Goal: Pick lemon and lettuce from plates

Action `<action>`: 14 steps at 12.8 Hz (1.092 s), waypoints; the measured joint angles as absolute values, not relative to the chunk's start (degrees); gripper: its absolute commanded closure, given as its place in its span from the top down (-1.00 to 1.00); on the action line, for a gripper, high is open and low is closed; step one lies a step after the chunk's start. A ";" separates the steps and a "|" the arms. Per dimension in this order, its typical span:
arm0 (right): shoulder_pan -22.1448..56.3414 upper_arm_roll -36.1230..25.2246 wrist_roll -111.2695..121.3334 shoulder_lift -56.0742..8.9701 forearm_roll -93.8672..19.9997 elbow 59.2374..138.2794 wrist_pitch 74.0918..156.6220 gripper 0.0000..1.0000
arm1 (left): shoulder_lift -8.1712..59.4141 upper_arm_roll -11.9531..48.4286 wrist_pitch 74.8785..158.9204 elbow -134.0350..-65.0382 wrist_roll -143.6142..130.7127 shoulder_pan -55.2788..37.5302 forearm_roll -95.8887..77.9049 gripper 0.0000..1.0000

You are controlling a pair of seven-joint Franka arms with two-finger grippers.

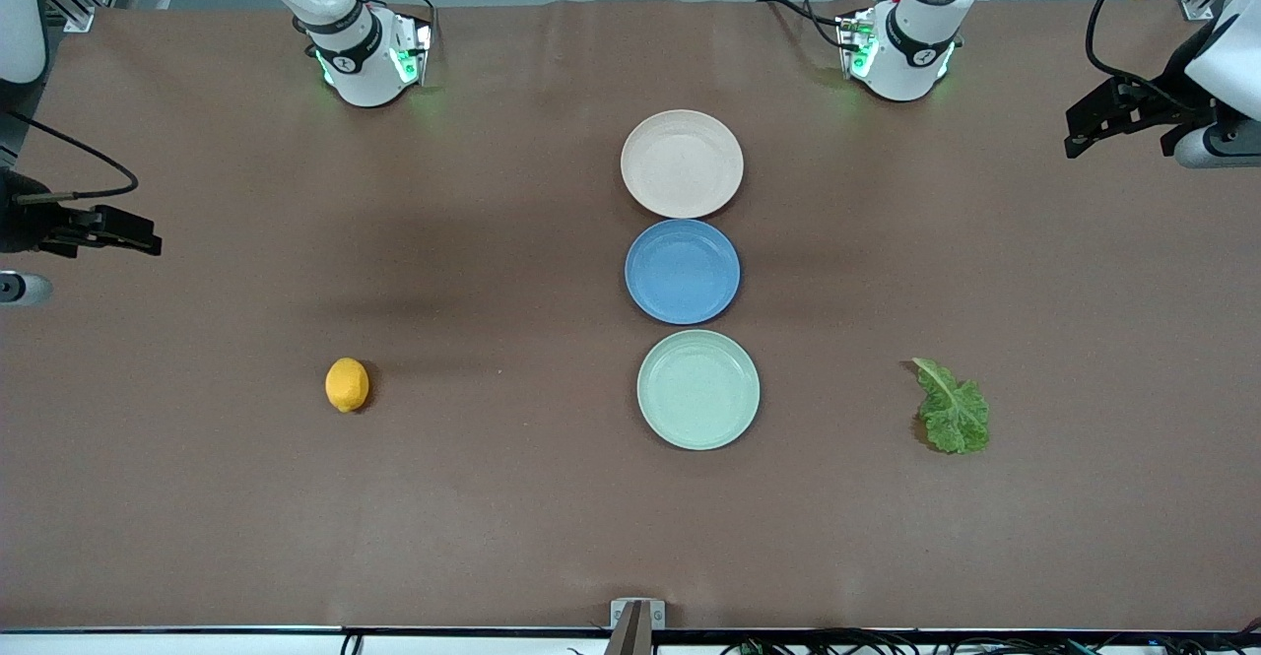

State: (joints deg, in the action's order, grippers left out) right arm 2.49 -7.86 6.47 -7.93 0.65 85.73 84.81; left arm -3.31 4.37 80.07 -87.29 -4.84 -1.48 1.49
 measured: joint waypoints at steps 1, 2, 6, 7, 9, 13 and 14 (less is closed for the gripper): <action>1.20 -6.43 6.47 -7.13 0.65 86.49 85.10 1.00 | -3.31 4.37 80.10 -87.30 -4.84 -1.48 1.49 1.00; 0.15 -5.15 6.46 -6.21 0.65 87.38 85.56 1.00 | -3.31 4.37 80.11 -87.30 -4.84 -1.48 1.49 1.00; -0.76 -3.63 6.46 -1.73 0.65 93.22 88.85 1.00 | -3.31 4.37 80.22 -87.31 -4.84 -1.48 1.49 1.00; -0.76 -3.43 6.46 -1.00 0.65 94.09 89.23 1.00 | -3.31 4.37 80.23 -87.31 -4.84 -1.48 1.49 1.00; -0.76 -3.23 6.46 -0.16 0.66 94.67 89.30 1.00 | -3.31 4.37 80.25 -87.32 -4.84 -1.48 1.49 1.00; 0.11 -2.61 6.49 1.99 0.66 94.99 89.22 1.00 | -3.18 4.37 80.60 -87.38 -4.82 -1.48 1.49 1.00; 0.20 -2.58 6.49 2.74 0.66 95.32 89.18 1.00 | -3.14 4.37 80.80 -87.38 -4.80 -1.48 1.49 1.00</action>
